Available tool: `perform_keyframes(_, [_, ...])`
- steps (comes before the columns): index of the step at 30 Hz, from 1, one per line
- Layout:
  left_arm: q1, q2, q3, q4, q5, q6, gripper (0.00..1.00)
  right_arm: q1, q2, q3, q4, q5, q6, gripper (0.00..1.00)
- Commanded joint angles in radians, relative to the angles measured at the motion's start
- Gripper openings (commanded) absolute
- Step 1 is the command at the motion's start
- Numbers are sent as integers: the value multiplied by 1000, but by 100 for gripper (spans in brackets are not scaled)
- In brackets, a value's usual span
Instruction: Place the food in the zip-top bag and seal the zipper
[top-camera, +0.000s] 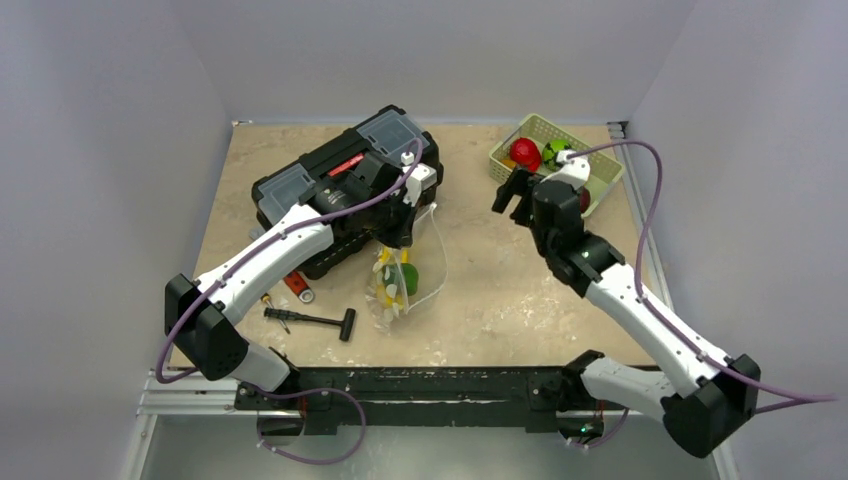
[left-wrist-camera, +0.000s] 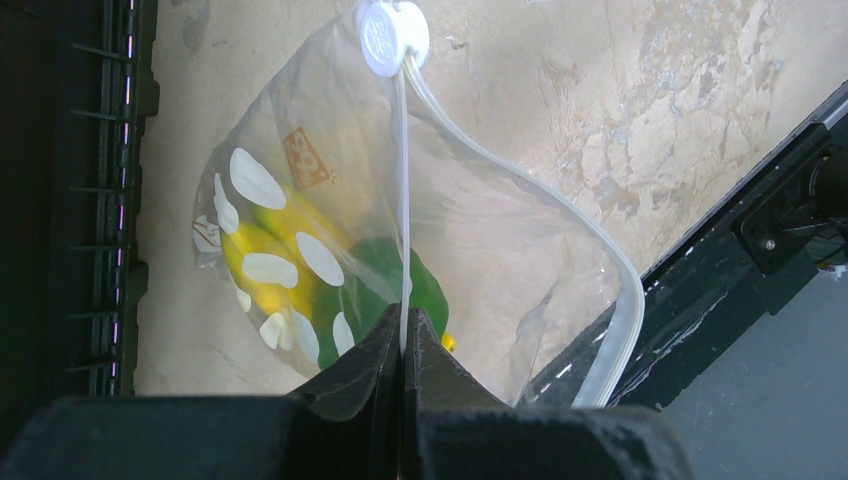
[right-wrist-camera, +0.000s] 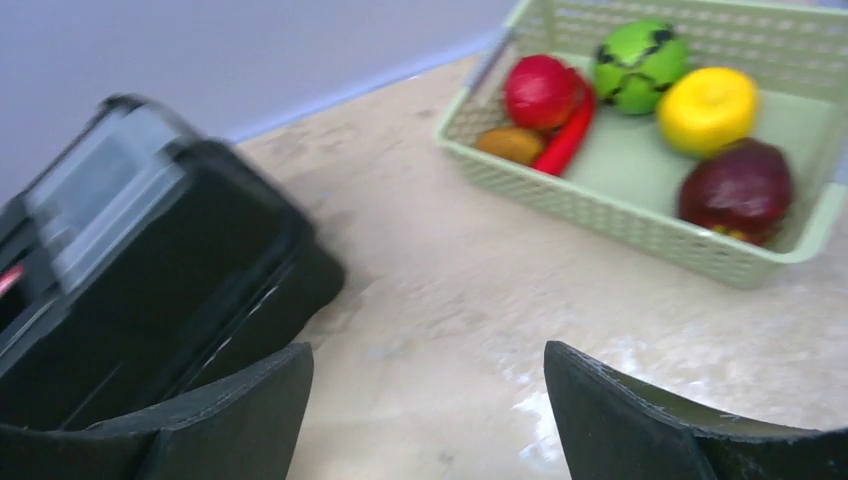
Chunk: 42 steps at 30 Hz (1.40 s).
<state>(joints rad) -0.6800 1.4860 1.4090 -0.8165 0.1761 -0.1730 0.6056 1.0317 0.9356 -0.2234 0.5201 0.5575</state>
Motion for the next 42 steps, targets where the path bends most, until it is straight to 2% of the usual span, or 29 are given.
perform_keyframes(1, [8,-22,8,17,12,-13,0,-151,99,97,-60,-79,63,87])
perform_keyframes(5, [12,-21,10,17,18,-14,0,-251,232,174,-105,-100,61,90])
perform_keyframes(9, [14,-23,10,19,27,-16,0,-330,322,198,-83,-66,49,90])
perform_keyframes(12, [16,-23,11,18,35,-19,0,-402,388,198,-37,-95,50,89])
perform_keyframes(16, [17,-26,10,21,46,-23,0,-442,480,232,-7,-10,28,88])
perform_keyframes(23, [24,-21,13,22,69,-32,0,-542,644,331,-2,-27,27,88])
perform_keyframes(27, [31,-13,16,23,84,-39,0,-563,757,419,-40,-52,44,88])
perform_keyframes(33, [35,-6,19,22,96,-43,0,-566,896,522,-137,54,58,89])
perform_keyframes(36, [38,-3,19,22,97,-45,0,-566,942,533,-165,97,60,89])
perform_keyframes(42, [40,1,21,21,103,-48,0,-566,980,501,-174,78,72,87])
